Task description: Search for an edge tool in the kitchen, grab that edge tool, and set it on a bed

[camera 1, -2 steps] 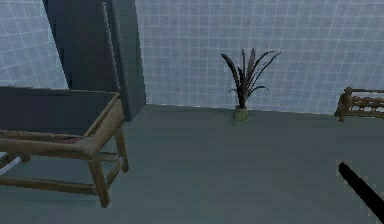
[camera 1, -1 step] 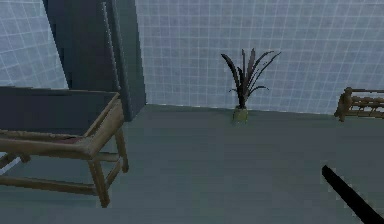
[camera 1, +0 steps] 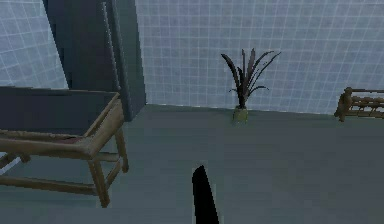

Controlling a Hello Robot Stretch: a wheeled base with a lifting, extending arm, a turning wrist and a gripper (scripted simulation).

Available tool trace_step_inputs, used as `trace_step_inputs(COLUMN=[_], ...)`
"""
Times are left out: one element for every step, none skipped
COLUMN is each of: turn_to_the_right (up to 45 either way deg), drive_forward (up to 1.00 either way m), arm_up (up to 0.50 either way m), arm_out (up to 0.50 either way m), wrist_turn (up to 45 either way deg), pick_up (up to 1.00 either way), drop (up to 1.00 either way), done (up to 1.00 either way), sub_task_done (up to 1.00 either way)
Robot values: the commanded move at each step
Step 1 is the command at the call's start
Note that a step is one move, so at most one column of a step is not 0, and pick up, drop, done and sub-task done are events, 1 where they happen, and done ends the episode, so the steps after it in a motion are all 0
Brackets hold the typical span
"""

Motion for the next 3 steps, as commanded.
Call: trace_step_inputs(turn_to_the_right=[-45.0,-36.0,0.0], drive_forward=[0.00,0.00,0.05], arm_up=[0.00,0.00,0.00], arm_out=[0.00,0.00,0.00], wrist_turn=[0.0,0.0,0.0], pick_up=[0.00,0.00,0.00], drop=[0.00,0.00,0.00], done=[0.00,0.00,0.00], sub_task_done=[0.00,0.00,0.00])
